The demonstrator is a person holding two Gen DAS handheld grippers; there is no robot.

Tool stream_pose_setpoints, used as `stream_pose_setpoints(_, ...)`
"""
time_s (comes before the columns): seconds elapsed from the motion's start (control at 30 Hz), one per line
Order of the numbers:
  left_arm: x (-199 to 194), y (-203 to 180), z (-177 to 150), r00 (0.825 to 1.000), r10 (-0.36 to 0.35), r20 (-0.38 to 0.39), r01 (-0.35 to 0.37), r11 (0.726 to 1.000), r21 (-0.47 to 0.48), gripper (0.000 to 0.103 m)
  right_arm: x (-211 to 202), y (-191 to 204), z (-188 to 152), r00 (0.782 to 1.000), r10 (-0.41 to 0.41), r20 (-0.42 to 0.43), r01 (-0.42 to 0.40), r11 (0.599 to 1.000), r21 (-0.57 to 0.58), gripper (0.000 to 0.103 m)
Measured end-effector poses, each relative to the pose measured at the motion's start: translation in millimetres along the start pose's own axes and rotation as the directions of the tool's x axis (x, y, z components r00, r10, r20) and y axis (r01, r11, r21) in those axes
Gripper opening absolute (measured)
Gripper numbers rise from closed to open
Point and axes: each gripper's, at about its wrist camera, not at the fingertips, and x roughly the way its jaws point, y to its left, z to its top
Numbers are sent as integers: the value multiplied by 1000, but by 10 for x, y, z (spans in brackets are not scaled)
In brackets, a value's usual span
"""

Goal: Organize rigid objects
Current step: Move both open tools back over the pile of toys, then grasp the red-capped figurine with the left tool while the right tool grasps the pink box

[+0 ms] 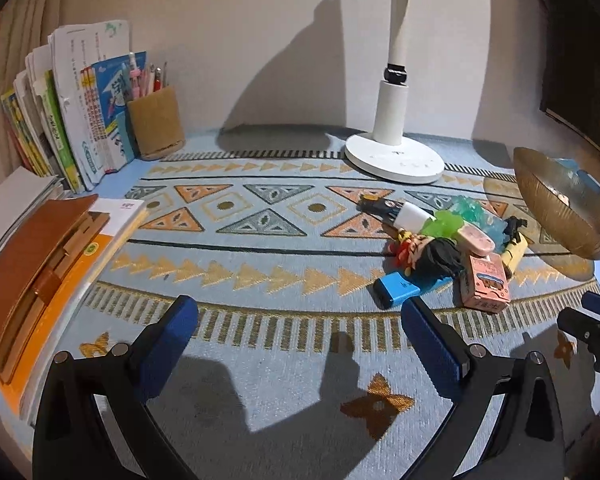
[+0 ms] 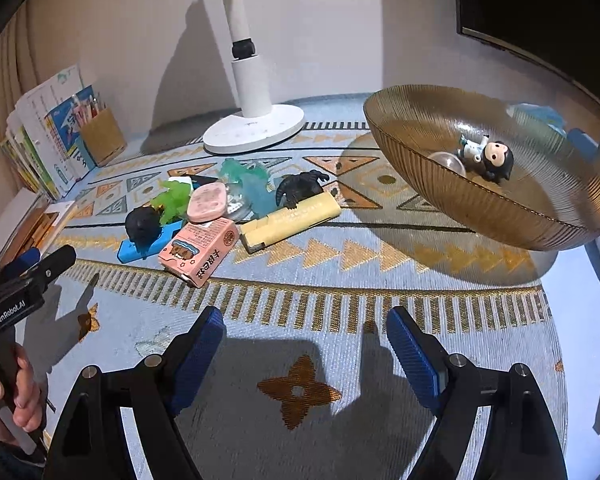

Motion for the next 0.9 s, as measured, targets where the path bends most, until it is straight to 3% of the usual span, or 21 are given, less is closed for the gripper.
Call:
stream_pose_setpoints(0.13,57,-21,12,998,-31,-49,31,999,9,101,9,17,1,1000,-12,-8,12,1000,-11,83)
stream_pose_setpoints(0.27,115,-124,22,990,-107,-95,109,994,23,101,54,81,4,999,-43,-31,42,998,-47,83)
stream_pose_setpoints(0.37,207,-256,75,991,-65,-119,74,994,74,100,87,132,8,996,-69,-47,66,995,-70,82)
stream_pose_setpoints(0.43,248,-260,146,982,-135,-130,146,986,79,100,111,162,9,995,-77,-63,71,994,-84,82)
stream_pose_setpoints(0.57,376,-298,378,939,-290,-183,315,941,126,96,137,247,33,995,-13,-99,4,996,-86,74)
stream_pose_setpoints(0.67,494,-400,500,922,-320,-218,355,923,150,85,187,321,91,991,45,-130,-52,997,-57,69)
stream_pose_setpoints(0.77,734,-476,546,890,-339,-306,389,914,116,72,207,388,151,980,120,-156,-125,992,-18,68)
stream_pose_setpoints(0.9,831,-466,535,847,-422,-323,458,888,41,57,230,471,222,970,174,-169,-174,985,15,68)
